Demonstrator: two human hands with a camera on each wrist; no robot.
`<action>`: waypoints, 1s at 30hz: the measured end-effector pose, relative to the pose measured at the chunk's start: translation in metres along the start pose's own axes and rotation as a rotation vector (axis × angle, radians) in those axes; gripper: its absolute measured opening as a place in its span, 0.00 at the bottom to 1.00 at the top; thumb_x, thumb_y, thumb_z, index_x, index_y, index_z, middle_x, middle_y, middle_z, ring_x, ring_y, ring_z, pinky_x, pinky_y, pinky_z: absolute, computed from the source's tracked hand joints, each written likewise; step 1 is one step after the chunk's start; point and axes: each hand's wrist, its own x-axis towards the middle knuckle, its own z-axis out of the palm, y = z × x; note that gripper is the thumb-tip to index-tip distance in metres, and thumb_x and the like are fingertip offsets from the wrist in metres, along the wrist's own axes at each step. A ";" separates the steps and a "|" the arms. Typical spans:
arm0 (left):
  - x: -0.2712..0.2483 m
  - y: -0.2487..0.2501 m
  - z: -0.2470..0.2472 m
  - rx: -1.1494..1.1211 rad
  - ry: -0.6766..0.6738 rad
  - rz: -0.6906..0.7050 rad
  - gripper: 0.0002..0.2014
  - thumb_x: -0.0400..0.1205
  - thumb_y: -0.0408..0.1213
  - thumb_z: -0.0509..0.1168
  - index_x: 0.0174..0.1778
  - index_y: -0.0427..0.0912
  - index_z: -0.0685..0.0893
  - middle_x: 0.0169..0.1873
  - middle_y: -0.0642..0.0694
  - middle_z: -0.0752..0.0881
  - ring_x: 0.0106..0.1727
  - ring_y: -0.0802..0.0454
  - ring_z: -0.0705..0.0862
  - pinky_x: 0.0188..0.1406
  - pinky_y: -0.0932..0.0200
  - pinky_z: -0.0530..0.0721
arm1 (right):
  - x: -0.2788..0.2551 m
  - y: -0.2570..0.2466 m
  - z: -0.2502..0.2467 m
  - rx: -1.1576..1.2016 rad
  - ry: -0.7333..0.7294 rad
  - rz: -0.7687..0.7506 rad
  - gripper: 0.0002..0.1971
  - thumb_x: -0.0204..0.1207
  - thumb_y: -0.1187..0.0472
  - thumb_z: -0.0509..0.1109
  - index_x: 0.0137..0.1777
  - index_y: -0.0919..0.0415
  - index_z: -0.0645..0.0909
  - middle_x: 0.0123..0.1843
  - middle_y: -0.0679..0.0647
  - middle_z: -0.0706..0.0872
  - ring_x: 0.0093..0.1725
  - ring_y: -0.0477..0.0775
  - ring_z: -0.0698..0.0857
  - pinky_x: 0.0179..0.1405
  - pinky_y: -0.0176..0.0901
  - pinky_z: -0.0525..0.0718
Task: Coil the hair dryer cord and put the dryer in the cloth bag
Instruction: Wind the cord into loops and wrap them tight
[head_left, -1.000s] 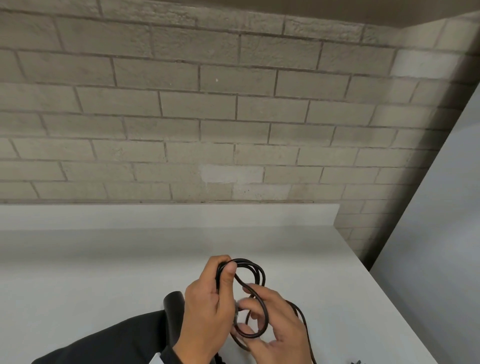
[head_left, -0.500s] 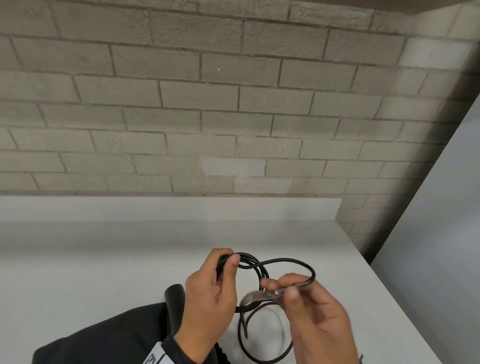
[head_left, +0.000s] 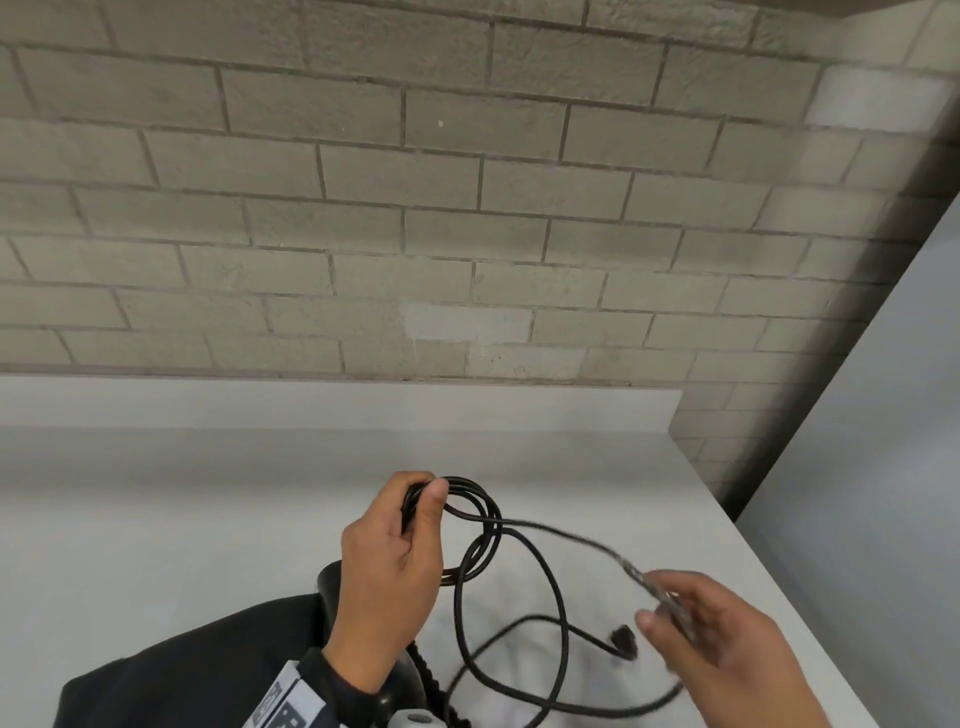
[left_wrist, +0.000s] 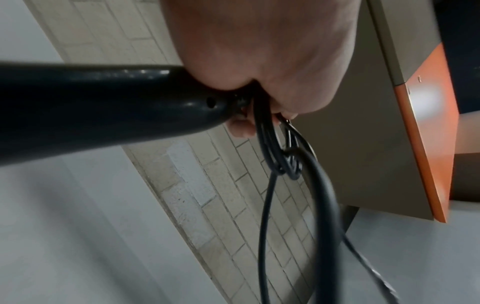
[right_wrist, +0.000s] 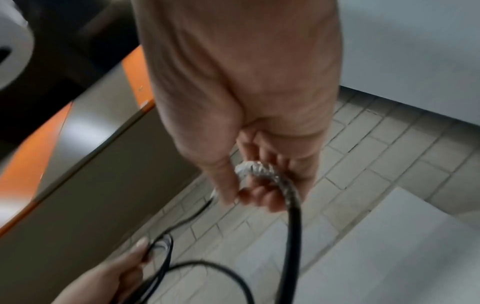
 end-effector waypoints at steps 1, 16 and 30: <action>-0.001 0.000 0.001 -0.013 -0.003 -0.013 0.08 0.83 0.48 0.62 0.42 0.52 0.83 0.19 0.52 0.74 0.20 0.57 0.68 0.20 0.58 0.69 | 0.000 0.006 0.007 -0.106 0.106 -0.046 0.20 0.66 0.69 0.82 0.49 0.41 0.87 0.38 0.55 0.89 0.38 0.48 0.87 0.39 0.24 0.82; -0.006 0.006 0.005 0.003 0.004 -0.020 0.08 0.84 0.53 0.61 0.43 0.59 0.82 0.24 0.41 0.78 0.24 0.35 0.76 0.20 0.45 0.78 | -0.019 -0.038 0.149 0.464 -0.274 0.179 0.10 0.81 0.68 0.66 0.53 0.61 0.66 0.33 0.52 0.86 0.25 0.51 0.83 0.30 0.47 0.86; -0.006 0.007 0.015 -0.044 0.025 -0.036 0.10 0.86 0.55 0.61 0.44 0.57 0.81 0.21 0.53 0.77 0.21 0.47 0.74 0.20 0.50 0.75 | -0.017 -0.025 0.134 0.518 -0.377 0.081 0.16 0.70 0.55 0.68 0.52 0.67 0.81 0.38 0.68 0.88 0.38 0.54 0.88 0.42 0.47 0.88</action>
